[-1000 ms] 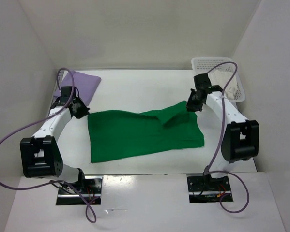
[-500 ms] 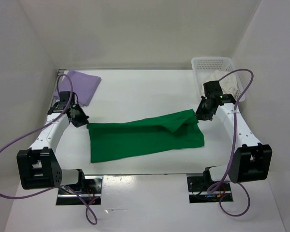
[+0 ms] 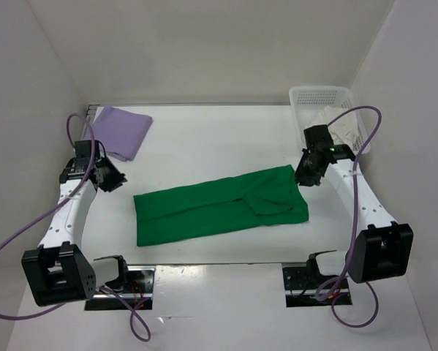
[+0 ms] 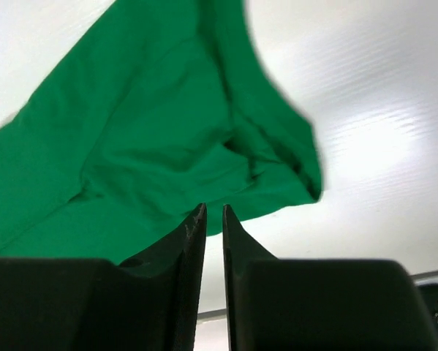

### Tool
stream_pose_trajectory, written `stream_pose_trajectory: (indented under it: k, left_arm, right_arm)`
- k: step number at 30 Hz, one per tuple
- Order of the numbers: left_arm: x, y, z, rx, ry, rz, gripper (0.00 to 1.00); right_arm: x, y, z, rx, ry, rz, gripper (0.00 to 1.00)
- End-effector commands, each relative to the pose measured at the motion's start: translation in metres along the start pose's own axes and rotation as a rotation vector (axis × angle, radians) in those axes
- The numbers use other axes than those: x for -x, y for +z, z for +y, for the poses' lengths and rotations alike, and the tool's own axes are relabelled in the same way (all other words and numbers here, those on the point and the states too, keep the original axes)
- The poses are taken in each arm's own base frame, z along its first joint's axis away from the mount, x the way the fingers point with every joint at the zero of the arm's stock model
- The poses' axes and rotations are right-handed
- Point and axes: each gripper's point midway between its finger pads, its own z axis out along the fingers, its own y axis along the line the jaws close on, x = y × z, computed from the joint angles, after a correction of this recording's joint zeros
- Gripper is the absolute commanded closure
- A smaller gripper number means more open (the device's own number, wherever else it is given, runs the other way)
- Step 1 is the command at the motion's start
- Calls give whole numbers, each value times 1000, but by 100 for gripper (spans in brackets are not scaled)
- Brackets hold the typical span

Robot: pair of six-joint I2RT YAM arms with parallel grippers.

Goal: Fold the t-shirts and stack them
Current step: Fold the other side of the tshirt into a rectangle, then rotate the tshirt 90 degrees

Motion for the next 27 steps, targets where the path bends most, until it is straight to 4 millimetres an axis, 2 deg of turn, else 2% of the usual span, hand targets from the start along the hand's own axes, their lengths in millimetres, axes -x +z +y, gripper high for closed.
stream_pose_trajectory:
  k: [1, 3, 4, 5, 6, 7, 8, 10, 12, 13, 14, 16, 17, 18, 20, 21, 22, 23, 24, 25, 26, 27]
  left_arm:
    - [-1, 9, -37, -151, 28, 18, 69]
    - [-16, 18, -55, -195, 35, 52, 69]
    - [-20, 21, -62, -196, 45, 51, 69]
    - [-38, 25, -74, -217, 85, 72, 69]
    - [-44, 29, -81, -222, 84, 81, 69]
    - [-61, 33, -92, -237, 119, 117, 69]
    - [-65, 38, -99, -245, 129, 116, 68]
    - [-81, 53, -104, -234, 147, 159, 68]
    - [-92, 65, -105, -234, 144, 192, 68]
    - [-107, 77, -96, -210, 132, 245, 68]
    - [-115, 81, -92, -198, 121, 275, 68]
    - [-124, 86, -76, -177, 83, 316, 68]
    - [-122, 88, -73, -174, 73, 311, 68]
    - [-115, 87, -72, -176, 58, 294, 68]
    - [-114, 81, -70, -177, 79, 295, 68]
    - [-102, 71, -81, -214, 90, 258, 68]
    - [-97, 66, -84, -226, 110, 247, 66]
    - [-90, 60, -90, -243, 123, 229, 66]
    - [-78, 52, -103, -281, 137, 203, 65]
    - [-77, 44, -109, -296, 160, 199, 65]
    - [-76, 40, -114, -307, 195, 196, 63]
    - [-80, 38, -120, -318, 216, 210, 63]
  right_arm:
    - [-6, 3, 47, 85, -88, 10, 83]
    - [-20, 13, 74, 125, -111, 37, 93]
    - [-35, 25, 86, 146, -130, 92, 96]
    - [-43, 30, 106, 202, -150, 99, 99]
    - [-51, 39, 110, 216, -126, 128, 99]
    - [-56, 49, 113, 222, -115, 149, 99]
    - [-51, 55, 121, 240, -102, 130, 100]
    - [-50, 79, 111, 156, -93, 114, 100]
    - [-38, 94, 107, 127, -67, 87, 100]
    - [-39, 108, 102, 96, -62, 101, 100]
    - [-39, 115, 98, 84, -54, 108, 100]
    - [-39, 127, 97, 67, -37, 120, 100]
    - [-46, 138, 96, 55, -41, 148, 100]
    - [-43, 143, 100, 63, -39, 139, 100]
    - [-43, 152, 109, 76, -28, 158, 100]
    - [-43, 163, 114, 71, -21, 177, 100]
    - [-28, 166, 133, 112, -15, 153, 100]
    - [-37, 176, 130, 95, -18, 185, 100]
    - [-26, 190, 144, 103, -17, 176, 100]
    - [-21, 196, 154, 117, -17, 186, 100]
    - [12, 188, 193, 188, -19, 129, 100]
    - [6, 212, 204, 176, -32, 163, 100]
